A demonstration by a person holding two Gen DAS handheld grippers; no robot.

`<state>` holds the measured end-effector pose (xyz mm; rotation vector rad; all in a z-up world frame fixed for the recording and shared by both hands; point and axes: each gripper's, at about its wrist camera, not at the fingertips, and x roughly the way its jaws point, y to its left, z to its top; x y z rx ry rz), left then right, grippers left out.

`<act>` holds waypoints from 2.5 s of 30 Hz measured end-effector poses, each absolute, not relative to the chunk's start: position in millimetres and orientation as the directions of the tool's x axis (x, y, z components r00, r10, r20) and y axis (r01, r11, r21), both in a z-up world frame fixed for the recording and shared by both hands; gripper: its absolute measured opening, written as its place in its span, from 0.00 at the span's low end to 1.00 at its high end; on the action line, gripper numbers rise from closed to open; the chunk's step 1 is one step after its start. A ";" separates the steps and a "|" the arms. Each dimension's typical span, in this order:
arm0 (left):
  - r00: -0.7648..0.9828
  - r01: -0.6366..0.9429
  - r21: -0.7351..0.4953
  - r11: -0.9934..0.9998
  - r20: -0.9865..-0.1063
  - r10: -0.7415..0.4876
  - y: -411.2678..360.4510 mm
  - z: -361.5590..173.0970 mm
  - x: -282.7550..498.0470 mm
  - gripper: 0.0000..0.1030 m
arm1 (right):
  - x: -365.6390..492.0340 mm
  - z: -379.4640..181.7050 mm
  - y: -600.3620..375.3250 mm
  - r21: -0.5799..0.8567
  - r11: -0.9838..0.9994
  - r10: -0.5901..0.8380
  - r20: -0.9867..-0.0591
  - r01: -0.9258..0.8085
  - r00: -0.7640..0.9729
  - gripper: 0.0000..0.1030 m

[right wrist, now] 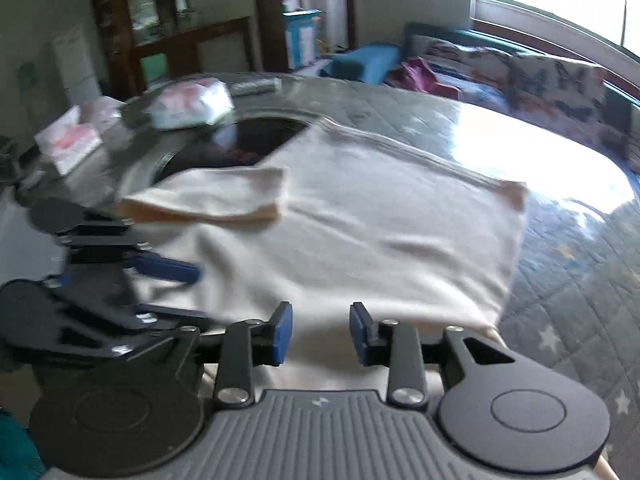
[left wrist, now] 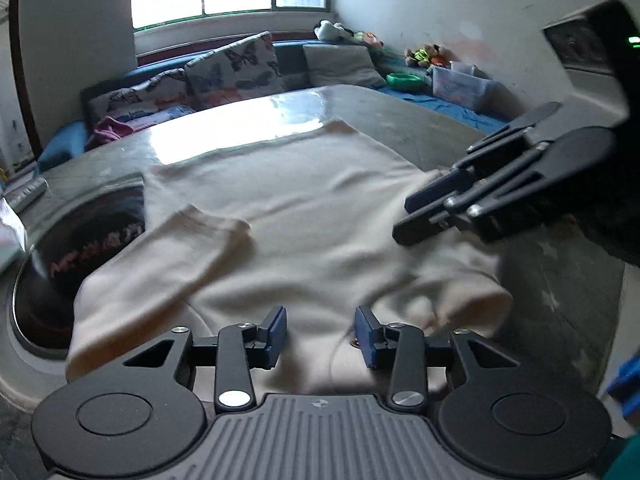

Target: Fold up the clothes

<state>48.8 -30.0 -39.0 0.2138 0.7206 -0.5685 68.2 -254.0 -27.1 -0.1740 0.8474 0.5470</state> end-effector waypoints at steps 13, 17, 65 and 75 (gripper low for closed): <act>0.615 0.564 -0.020 0.826 -0.657 -0.436 -26.2 -17.6 56.5 0.40 | 71.8 -28.5 -268.7 0.036 0.882 0.331 -0.758 -0.471 0.562 0.31; 0.627 0.542 -0.028 0.840 -0.652 -0.426 -36.9 -21.8 81.4 0.40 | 64.8 -34.9 -268.5 0.013 0.875 0.315 -0.775 -0.484 0.548 0.32; 0.514 0.679 -0.080 0.729 -0.658 -0.551 -128.4 -37.4 81.9 0.36 | 9.1 -9.0 -349.8 -0.063 0.962 0.136 -0.731 -0.264 0.668 0.33; 0.499 0.718 -0.052 0.694 -0.657 -0.565 -135.4 -41.1 67.8 0.37 | -9.6 -24.2 -463.2 0.004 0.991 -0.085 -0.754 0.135 0.651 0.33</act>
